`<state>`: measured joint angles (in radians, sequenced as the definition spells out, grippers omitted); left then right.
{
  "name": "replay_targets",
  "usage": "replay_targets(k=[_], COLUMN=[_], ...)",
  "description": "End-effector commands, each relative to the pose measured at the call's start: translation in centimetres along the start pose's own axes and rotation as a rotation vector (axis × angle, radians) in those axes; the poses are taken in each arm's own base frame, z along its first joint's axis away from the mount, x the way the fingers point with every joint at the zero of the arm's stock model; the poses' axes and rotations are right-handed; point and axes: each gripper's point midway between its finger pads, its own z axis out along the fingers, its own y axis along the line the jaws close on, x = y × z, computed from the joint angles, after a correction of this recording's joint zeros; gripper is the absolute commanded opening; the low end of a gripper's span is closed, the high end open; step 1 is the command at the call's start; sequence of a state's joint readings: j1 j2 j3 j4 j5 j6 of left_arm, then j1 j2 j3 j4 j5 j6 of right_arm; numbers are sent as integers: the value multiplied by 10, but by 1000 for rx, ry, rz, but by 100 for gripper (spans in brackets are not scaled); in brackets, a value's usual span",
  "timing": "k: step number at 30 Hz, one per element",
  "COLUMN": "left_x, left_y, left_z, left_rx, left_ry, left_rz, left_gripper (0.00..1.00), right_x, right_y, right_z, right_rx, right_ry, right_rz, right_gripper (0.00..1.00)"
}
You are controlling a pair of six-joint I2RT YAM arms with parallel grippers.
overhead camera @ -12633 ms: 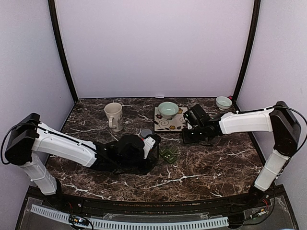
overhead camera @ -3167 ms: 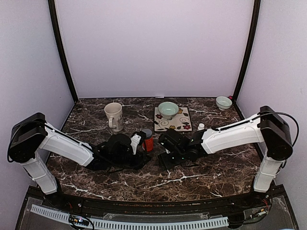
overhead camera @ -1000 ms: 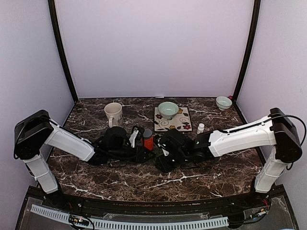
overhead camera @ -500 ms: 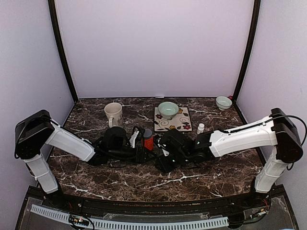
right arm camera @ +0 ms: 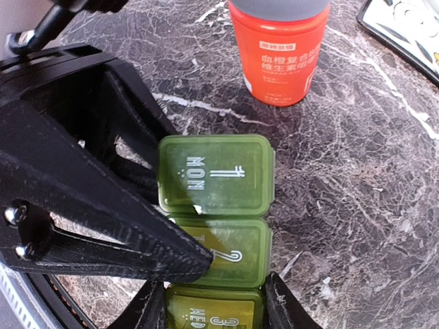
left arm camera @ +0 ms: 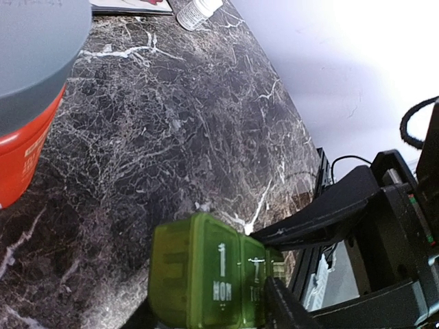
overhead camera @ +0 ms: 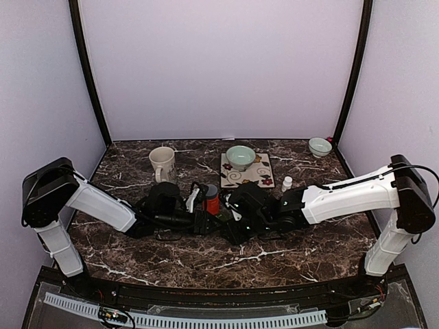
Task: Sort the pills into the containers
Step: Pass from the right arm to the left
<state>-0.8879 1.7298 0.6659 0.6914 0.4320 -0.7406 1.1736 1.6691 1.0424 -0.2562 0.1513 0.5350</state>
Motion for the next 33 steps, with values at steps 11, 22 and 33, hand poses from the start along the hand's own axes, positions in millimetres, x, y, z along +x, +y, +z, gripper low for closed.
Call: replay_targets(k=[11,22,33], left_x=[-10,-12,-11], left_y=[-10,-6,-6], left_z=[-5,-6,-7], left_rx=[50,37,46], left_ry=[-31,-36,-40], left_rz=[-1,-7,-12], left_gripper=[35,48,15], right_x=[-20,-21,-20], right_y=[21,25,25], right_z=[-12,-14,-12], right_rx=[-76,-91,-89], right_ry=[-62,-65,-64], right_rz=[-20,-31,-31], right_gripper=[35,35,35])
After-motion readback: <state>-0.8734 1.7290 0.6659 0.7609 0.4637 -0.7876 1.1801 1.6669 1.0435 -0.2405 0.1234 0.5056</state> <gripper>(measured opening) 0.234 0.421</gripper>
